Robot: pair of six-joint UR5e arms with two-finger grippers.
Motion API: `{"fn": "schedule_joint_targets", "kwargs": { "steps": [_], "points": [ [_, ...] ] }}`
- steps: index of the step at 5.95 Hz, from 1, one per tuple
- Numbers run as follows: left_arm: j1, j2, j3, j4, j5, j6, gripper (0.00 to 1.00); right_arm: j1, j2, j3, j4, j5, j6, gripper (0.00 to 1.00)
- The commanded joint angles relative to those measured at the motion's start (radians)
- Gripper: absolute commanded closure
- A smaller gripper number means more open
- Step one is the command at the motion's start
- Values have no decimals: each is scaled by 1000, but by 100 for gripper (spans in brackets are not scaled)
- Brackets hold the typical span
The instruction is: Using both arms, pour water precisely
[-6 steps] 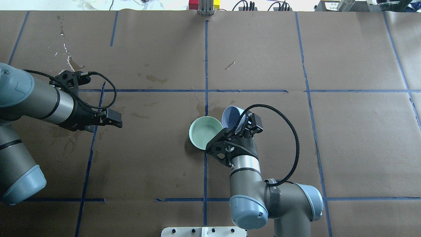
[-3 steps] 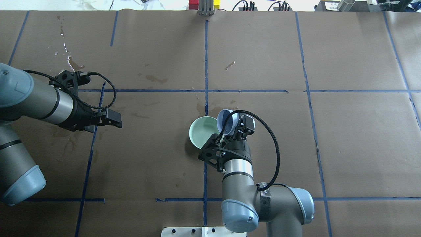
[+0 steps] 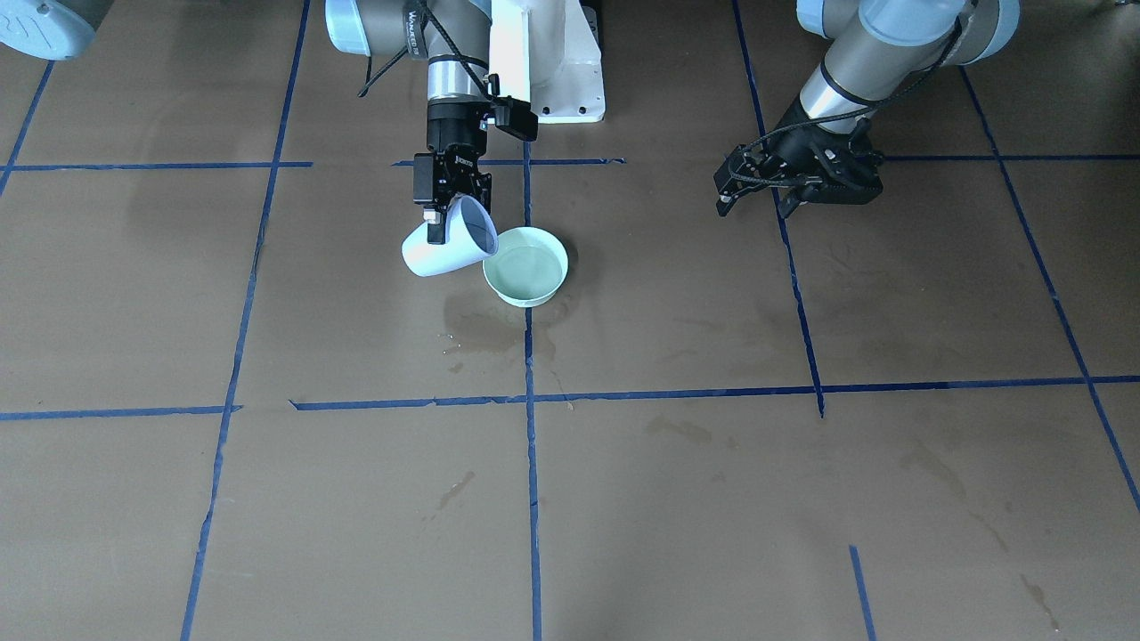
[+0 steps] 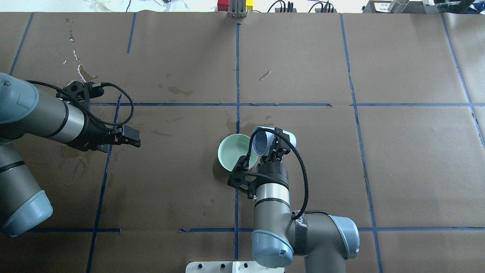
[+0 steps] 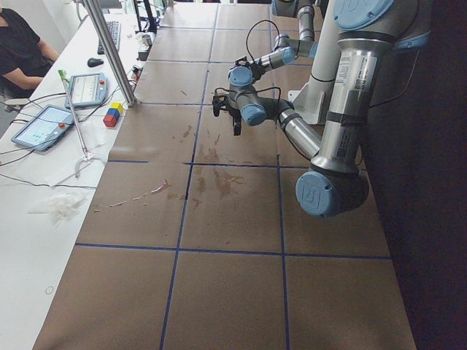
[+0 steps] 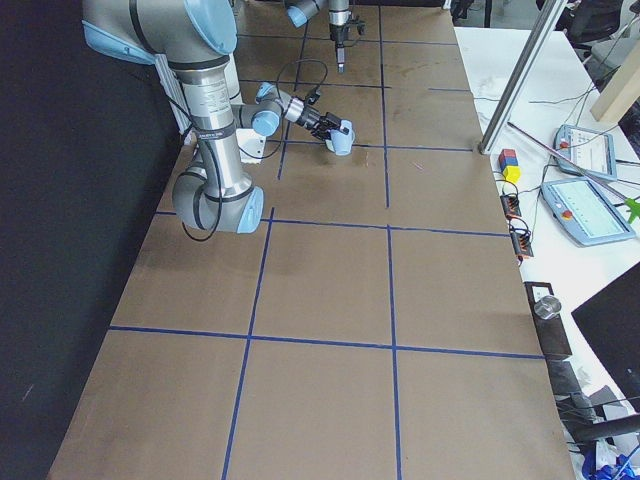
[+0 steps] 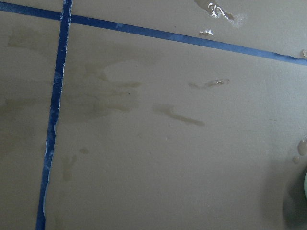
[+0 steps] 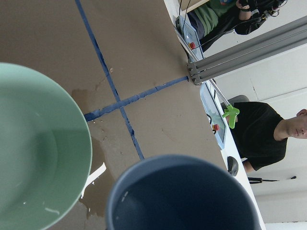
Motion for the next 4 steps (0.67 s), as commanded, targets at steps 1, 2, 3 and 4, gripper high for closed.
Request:
{"fn": "schedule_joint_targets", "kwargs": {
  "steps": [1,2,3,4],
  "points": [
    [0,0,-2,0,0,-3,1,-1,10,2,-52,-16,-26,86],
    [0,2,0,0,2,-4,1,-1,12,2,-59,-24,-51,86],
    [0,2,0,0,3,-9,1,-1,13,2,-59,-26,-67,86],
    [0,2,0,2,2,-9,1,-1,13,2,-59,-26,-86,86]
  ]
}}
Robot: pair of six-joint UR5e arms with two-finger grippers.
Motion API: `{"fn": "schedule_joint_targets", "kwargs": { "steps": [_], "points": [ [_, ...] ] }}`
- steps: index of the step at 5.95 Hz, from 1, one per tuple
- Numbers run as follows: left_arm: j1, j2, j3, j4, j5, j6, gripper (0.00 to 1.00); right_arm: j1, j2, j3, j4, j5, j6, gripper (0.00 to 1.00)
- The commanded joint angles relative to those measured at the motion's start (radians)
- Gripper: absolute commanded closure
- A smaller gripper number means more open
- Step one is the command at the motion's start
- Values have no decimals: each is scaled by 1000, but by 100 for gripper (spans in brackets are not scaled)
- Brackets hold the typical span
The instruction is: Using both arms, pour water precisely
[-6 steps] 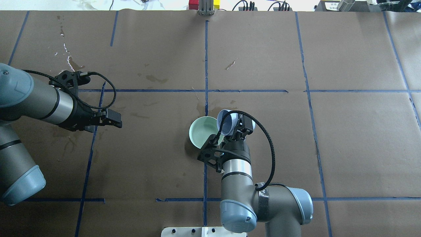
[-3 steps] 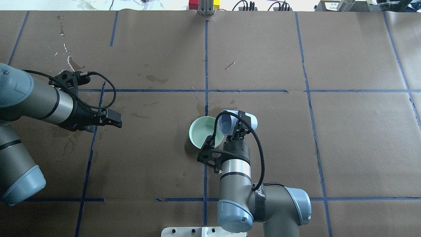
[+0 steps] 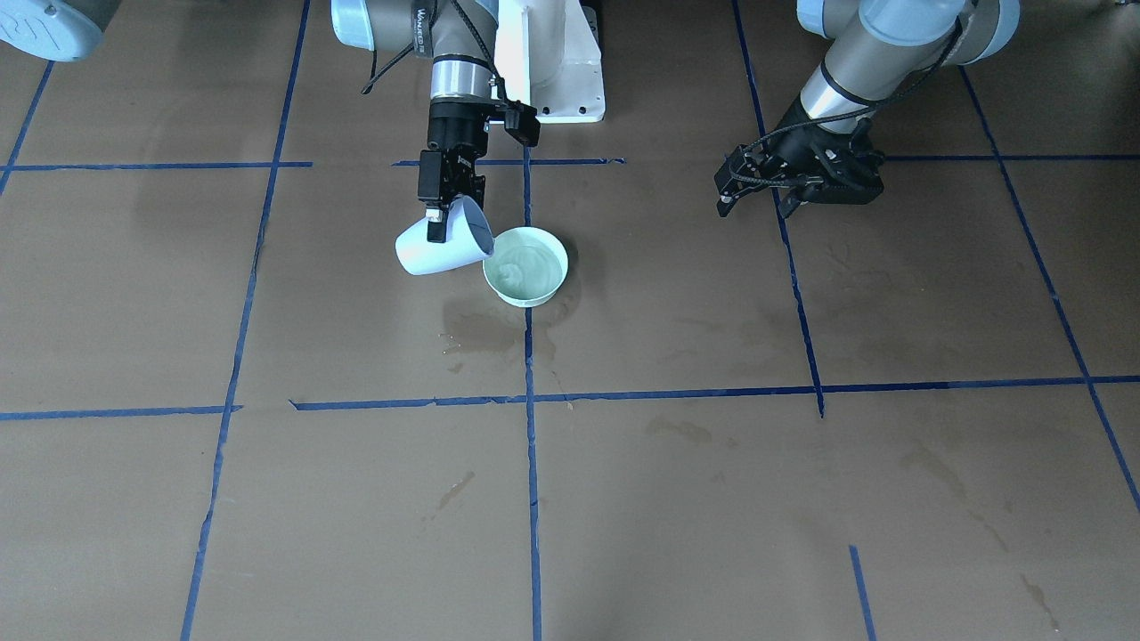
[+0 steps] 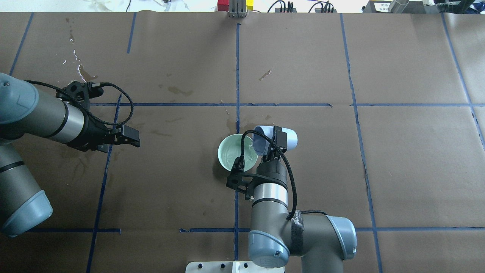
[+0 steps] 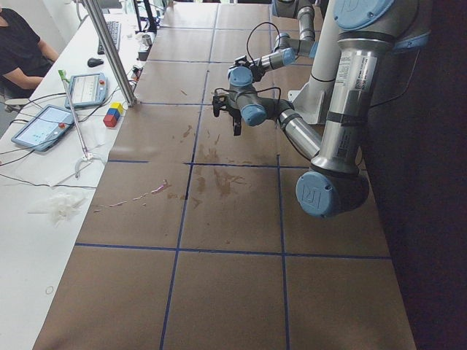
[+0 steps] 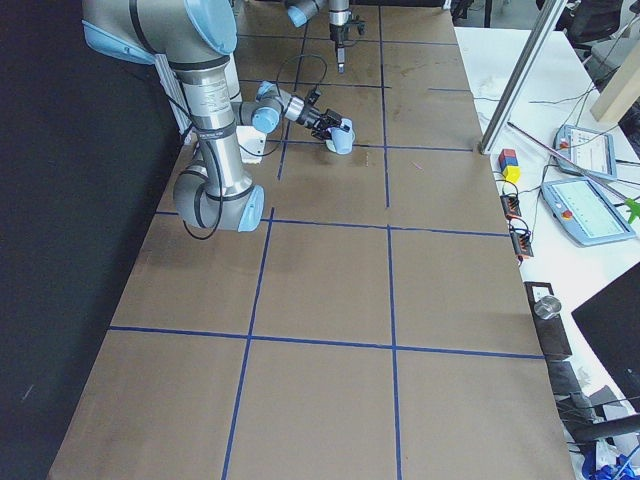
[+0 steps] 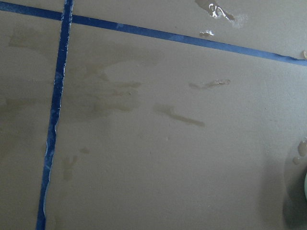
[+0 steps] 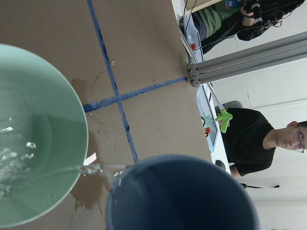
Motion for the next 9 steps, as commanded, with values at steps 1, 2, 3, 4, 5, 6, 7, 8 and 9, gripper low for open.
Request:
{"fn": "schedule_joint_targets", "kwargs": {
  "steps": [1,2,3,4,5,6,7,8,9],
  "points": [
    [0,0,0,1,-1,-1,1,-2,-1,-2,-1,-16,-40,86],
    [0,0,-1,1,-1,-3,1,-5,-1,-3,-2,-24,-58,88],
    [0,0,0,1,-1,-3,1,-12,-1,-5,-47,-73,-67,89],
    [0,0,0,1,-1,-3,1,-12,-1,-3,-53,-75,-67,89],
    [0,0,0,1,-1,-3,1,-17,-2,-5,-55,-78,-70,89],
    [0,0,0,1,-2,-3,1,-21,-4,-6,-55,-79,-72,89],
    [0,0,0,1,-2,-3,1,-22,-4,-5,-55,-79,-83,89],
    [0,-1,0,1,-2,-3,1,-22,-5,-5,-55,-85,-93,89],
    [0,-1,0,1,-2,-3,1,-22,-10,-5,-55,-88,-95,89]
  ]
}}
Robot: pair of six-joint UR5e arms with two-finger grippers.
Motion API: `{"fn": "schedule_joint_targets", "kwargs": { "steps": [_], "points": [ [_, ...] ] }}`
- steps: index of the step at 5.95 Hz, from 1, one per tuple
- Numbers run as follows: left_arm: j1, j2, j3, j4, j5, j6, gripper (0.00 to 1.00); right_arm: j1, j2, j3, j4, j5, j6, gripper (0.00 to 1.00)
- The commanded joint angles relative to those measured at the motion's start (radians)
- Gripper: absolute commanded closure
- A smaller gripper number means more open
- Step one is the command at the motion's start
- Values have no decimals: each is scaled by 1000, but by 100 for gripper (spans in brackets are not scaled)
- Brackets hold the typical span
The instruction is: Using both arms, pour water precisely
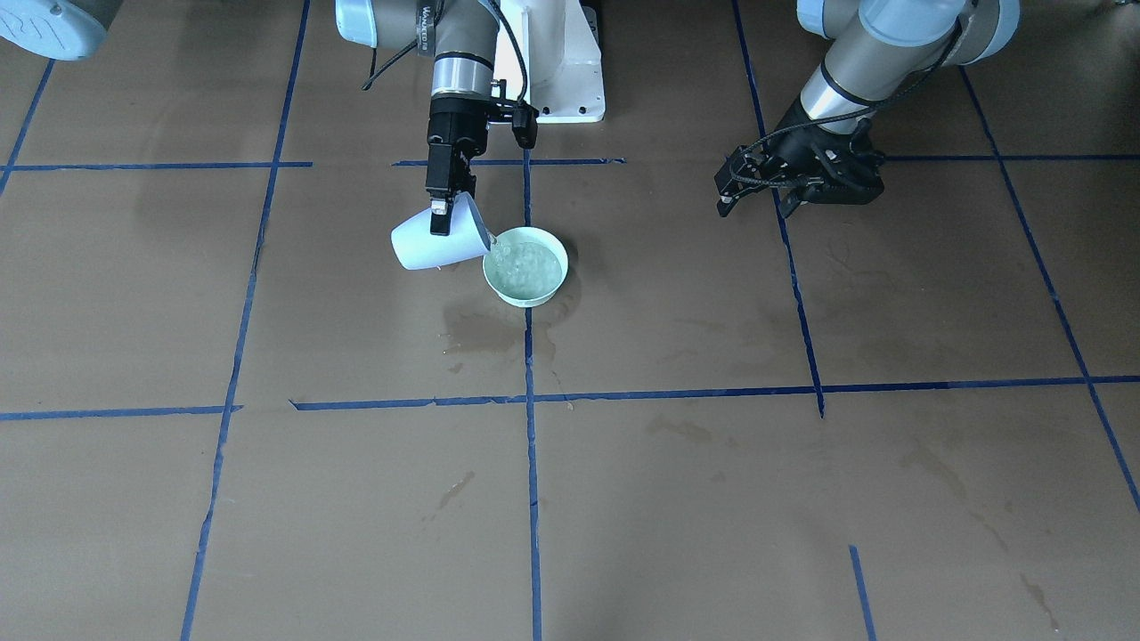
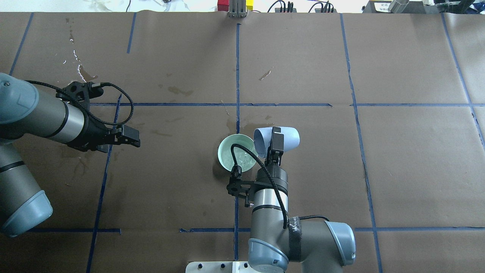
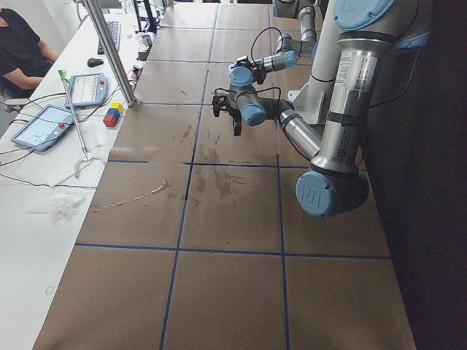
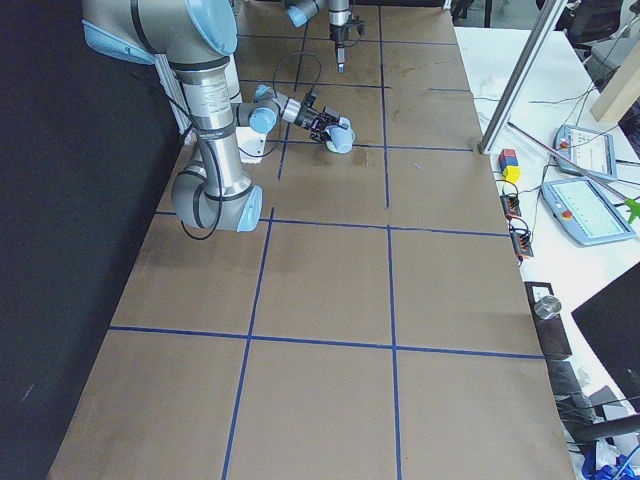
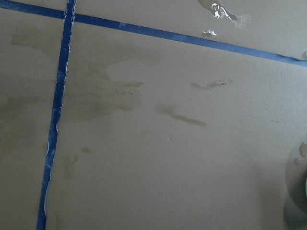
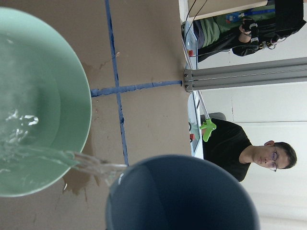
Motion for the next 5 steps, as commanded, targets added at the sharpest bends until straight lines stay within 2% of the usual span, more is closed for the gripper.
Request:
{"fn": "schedule_joint_targets", "kwargs": {
  "steps": [1,2,4,5],
  "points": [
    [0,1,0,0,0,0,1,0,4,0,2,-5,-6,89],
    [0,1,-2,0,0,0,1,-2,6,0,14,-1,15,89],
    [0,0,-9,0,1,-2,1,-5,19,-4,43,7,247,89],
    [2,0,-11,0,3,-6,1,-3,30,-5,110,62,310,89]
  ]
}}
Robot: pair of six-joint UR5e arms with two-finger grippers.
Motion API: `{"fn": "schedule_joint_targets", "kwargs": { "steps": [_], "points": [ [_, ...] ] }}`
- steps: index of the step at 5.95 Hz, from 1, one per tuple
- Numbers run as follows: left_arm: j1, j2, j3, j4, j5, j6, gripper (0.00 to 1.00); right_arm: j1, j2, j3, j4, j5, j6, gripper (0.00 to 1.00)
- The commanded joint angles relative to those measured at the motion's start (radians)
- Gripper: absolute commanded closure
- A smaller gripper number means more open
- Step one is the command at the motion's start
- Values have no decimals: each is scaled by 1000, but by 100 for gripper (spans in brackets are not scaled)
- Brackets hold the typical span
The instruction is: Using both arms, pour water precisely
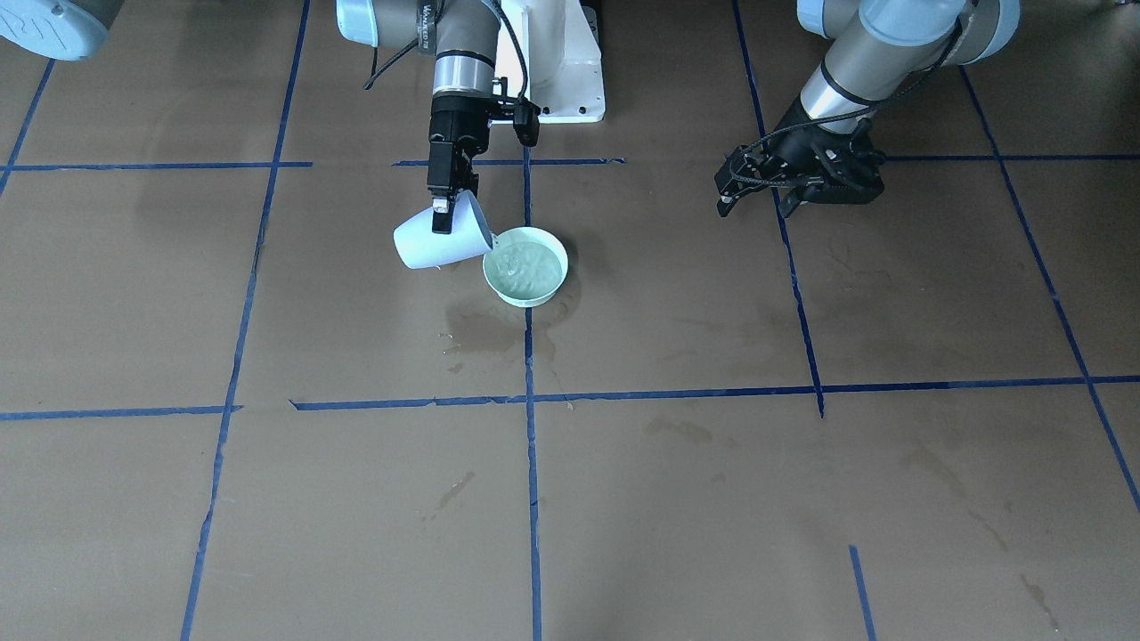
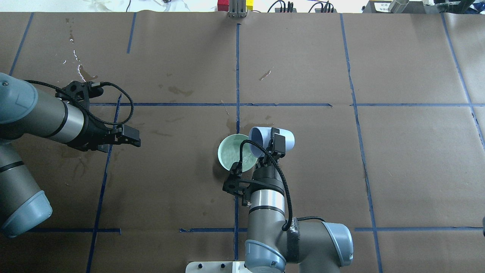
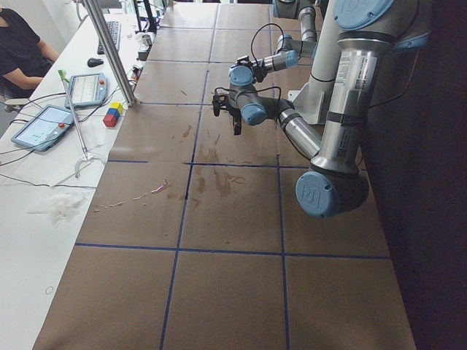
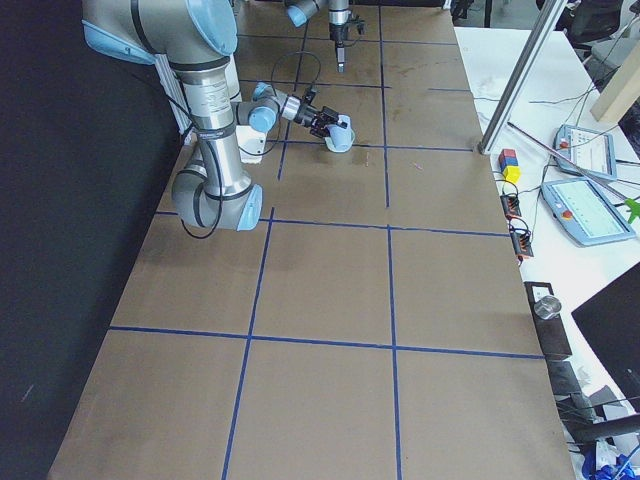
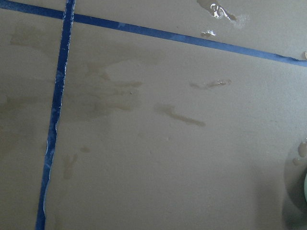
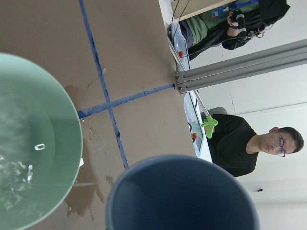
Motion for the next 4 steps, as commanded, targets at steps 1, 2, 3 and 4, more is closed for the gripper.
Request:
{"fn": "schedule_joint_targets", "kwargs": {
  "steps": [1,2,3,4],
  "points": [
    [9,-9,5,2,6,-11,1,10,6,0,167,74,164,90],
    [21,-52,17,3,8,-72,1,25,-3,3,287,137,278,90],
    [23,-95,48,5,8,-74,1,31,-43,13,327,143,416,90],
    [24,-156,89,5,9,-75,1,43,-104,76,334,163,551,92]
  ]
}}
